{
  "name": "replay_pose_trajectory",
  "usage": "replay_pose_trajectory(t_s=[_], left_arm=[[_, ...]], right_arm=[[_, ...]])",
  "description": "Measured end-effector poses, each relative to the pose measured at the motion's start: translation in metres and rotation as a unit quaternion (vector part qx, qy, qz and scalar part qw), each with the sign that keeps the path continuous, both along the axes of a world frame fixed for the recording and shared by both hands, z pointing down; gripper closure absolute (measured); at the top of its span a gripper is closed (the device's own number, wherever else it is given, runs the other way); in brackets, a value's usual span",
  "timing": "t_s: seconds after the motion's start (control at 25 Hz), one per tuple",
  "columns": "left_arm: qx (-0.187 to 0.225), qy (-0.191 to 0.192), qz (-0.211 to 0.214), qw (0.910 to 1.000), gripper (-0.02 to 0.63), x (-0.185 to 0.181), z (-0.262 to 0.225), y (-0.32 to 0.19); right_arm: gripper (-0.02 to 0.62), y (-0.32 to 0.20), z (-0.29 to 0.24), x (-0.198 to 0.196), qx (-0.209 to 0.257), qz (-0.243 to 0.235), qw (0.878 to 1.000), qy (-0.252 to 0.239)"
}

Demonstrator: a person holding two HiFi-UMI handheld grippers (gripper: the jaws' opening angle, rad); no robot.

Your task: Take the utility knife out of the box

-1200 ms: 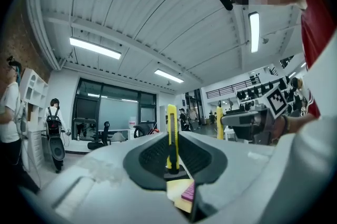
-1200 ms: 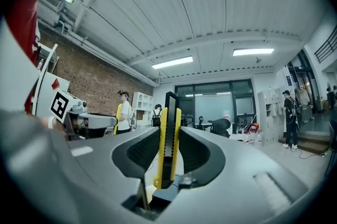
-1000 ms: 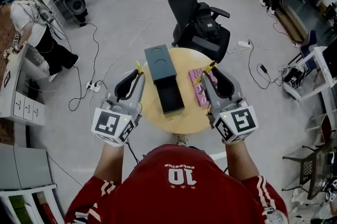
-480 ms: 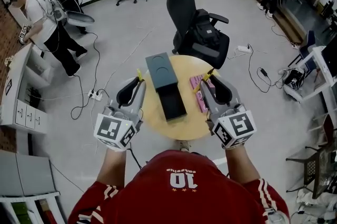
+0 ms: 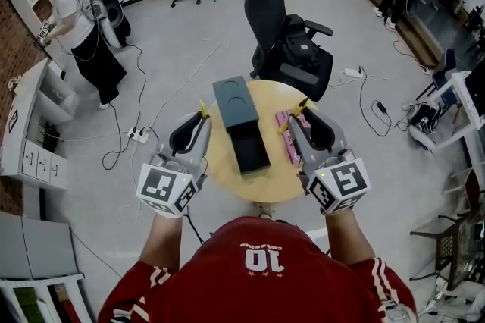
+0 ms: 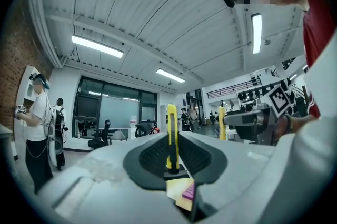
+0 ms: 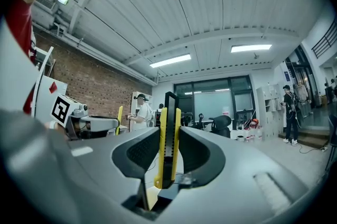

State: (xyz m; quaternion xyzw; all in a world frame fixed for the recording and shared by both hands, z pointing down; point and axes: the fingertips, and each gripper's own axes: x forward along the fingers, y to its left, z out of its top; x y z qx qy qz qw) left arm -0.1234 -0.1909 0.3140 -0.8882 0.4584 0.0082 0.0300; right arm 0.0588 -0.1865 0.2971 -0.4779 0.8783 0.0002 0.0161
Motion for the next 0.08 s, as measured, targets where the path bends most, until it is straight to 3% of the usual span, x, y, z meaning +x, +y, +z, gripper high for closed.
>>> replay_pose_trajectory(t_s=[0.08], left_arm=[[-0.001, 0.002, 0.001, 1.0, 0.546, -0.0001, 0.0004, -0.0007]], right_arm=[[0.483, -0.0001, 0.0009, -0.0022, 0.002, -0.002, 1.0, 0.005]])
